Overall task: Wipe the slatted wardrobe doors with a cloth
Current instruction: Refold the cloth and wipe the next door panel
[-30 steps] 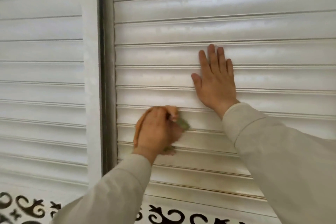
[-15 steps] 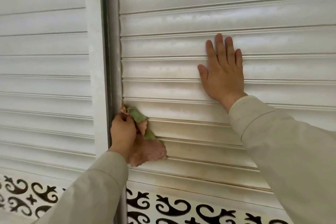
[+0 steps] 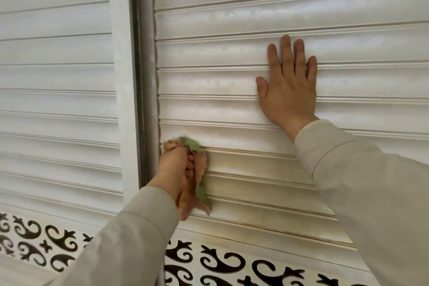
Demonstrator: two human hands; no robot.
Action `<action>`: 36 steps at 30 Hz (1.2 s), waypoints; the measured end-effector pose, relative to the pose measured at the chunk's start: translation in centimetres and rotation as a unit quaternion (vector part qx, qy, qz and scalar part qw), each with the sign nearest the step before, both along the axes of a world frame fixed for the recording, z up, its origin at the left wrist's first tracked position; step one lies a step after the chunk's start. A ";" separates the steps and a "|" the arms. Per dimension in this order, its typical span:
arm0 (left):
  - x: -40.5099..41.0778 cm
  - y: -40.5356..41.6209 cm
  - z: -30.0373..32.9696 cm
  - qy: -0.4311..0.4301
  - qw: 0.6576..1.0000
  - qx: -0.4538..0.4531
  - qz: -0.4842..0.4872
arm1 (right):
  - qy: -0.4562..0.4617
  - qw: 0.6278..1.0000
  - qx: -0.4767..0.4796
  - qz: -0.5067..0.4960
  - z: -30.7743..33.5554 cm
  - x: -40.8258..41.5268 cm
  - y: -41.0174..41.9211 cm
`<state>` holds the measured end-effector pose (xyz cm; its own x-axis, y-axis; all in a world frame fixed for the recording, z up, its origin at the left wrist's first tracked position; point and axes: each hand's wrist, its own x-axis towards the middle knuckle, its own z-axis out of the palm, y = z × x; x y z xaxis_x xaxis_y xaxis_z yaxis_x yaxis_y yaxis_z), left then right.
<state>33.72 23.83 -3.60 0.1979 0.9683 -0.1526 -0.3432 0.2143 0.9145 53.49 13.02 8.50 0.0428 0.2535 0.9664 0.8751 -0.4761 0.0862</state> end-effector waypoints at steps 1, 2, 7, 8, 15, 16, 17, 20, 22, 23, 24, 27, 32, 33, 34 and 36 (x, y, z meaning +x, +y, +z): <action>1.0 -1.0 0.3 0.007 1.000 0.000 -0.011 | 0.000 1.000 0.002 -0.001 0.0 0.0 0.1; 2.0 -1.9 0.4 0.017 1.000 0.008 -0.014 | 0.001 1.000 0.003 -0.002 0.0 -0.1 0.2; 2.8 -3.1 0.7 0.062 0.996 0.068 -0.001 | -0.005 1.000 0.002 0.001 -0.1 0.0 0.1; 2.1 -2.9 0.8 0.059 0.996 0.069 -0.005 | -0.006 1.000 0.000 0.004 -0.1 0.1 0.0; -1.6 0.7 0.8 0.028 0.999 0.015 0.025 | -0.007 1.000 -0.022 -0.005 0.0 -0.5 0.1; -1.3 0.4 0.8 0.025 0.999 0.014 0.028 | -0.006 1.000 -0.026 -0.012 0.0 -0.5 0.2; -0.8 0.0 0.9 0.023 0.999 0.015 0.033 | -0.006 0.999 -0.029 -0.018 0.0 -0.5 0.2; 1.8 -3.2 1.5 -0.013 0.998 0.037 0.046 | -0.009 0.999 -0.028 -0.022 0.0 -0.5 0.4; 4.1 -6.1 1.7 -0.031 0.998 0.049 0.034 | -0.010 0.999 -0.028 -0.021 0.0 -0.5 0.6; 5.3 -7.4 1.6 -0.045 0.998 0.047 0.020 | -0.006 0.999 -0.029 -0.023 0.0 -0.6 0.6; 6.4 -8.5 1.5 -0.067 0.997 0.041 -0.006 | -0.002 0.999 -0.028 -0.026 0.0 -0.7 0.6; 8.7 -9.2 1.1 -0.025 0.997 0.073 -0.005 | 0.008 0.999 -0.041 -0.033 0.1 -1.2 0.5; 5.8 -7.8 1.4 0.011 0.997 0.069 0.025 | 0.004 0.996 -0.086 0.008 -0.3 -0.7 -1.7; 4.6 -6.5 1.4 0.000 0.997 0.055 0.052 | 0.005 0.997 -0.080 0.015 -0.8 -0.4 -2.1; 3.2 -5.3 1.4 -0.013 0.996 0.042 0.072 | 0.012 0.998 -0.064 0.014 -1.3 0.0 -2.8; 1.0 -3.1 1.5 -0.035 0.993 0.023 0.106 | 0.024 0.999 -0.025 0.009 -2.0 1.1 -4.2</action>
